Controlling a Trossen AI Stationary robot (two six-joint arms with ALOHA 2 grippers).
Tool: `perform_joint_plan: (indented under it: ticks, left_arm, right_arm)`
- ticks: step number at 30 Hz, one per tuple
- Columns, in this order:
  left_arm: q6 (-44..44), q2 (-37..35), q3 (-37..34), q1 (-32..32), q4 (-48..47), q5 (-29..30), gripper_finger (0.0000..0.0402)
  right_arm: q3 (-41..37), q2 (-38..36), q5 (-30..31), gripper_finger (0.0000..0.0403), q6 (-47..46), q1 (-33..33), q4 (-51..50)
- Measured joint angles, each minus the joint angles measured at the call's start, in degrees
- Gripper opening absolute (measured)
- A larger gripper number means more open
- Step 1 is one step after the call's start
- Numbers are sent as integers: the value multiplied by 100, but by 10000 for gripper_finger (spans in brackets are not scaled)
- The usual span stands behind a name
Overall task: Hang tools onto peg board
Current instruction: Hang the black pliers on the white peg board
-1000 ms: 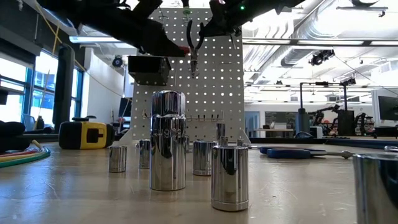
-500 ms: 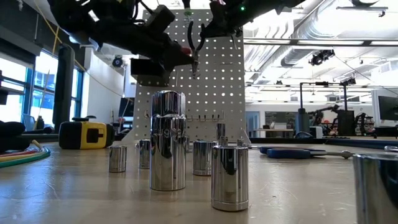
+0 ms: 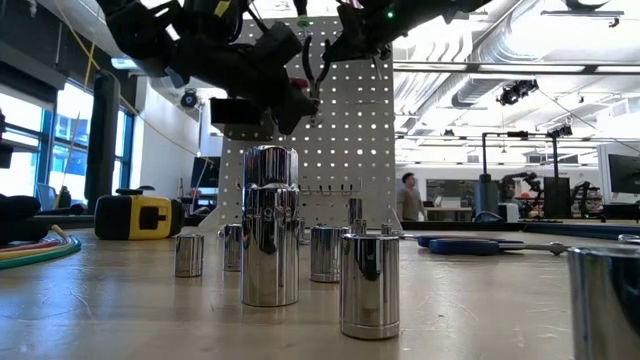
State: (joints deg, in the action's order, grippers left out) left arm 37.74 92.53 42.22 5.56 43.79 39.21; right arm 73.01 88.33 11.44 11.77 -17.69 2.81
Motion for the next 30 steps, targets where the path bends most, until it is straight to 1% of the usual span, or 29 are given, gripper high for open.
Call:
perform_joint_plan:
  ticks: [7, 12, 15, 23, 26, 30]
  left_arm:
    - [280, 32, -4, 0, 248, 210, 70]
    - [59, 30, -20, -61, 224, 349, 63]
    - [-73, 30, -22, -178, -22, 504, 64]
    - [-118, 30, -39, -554, -600, 1255, 65]
    - [-177, 32, -39, -599, -779, 1364, 65]
    - [-313, -21, -135, -618, -768, 1398, 65]
  right_arm:
    - [2, 0, 0, 21, -46, 1, -2]
    - [3, -2, -14, 21, -63, 2, -27]
    - [7, -2, -35, 21, -63, 2, -45]
    - [9, -13, -104, 21, -86, 10, -79]
    - [9, -13, -105, 21, -79, 11, -79]
    - [9, -13, -100, 21, -64, 11, -83]
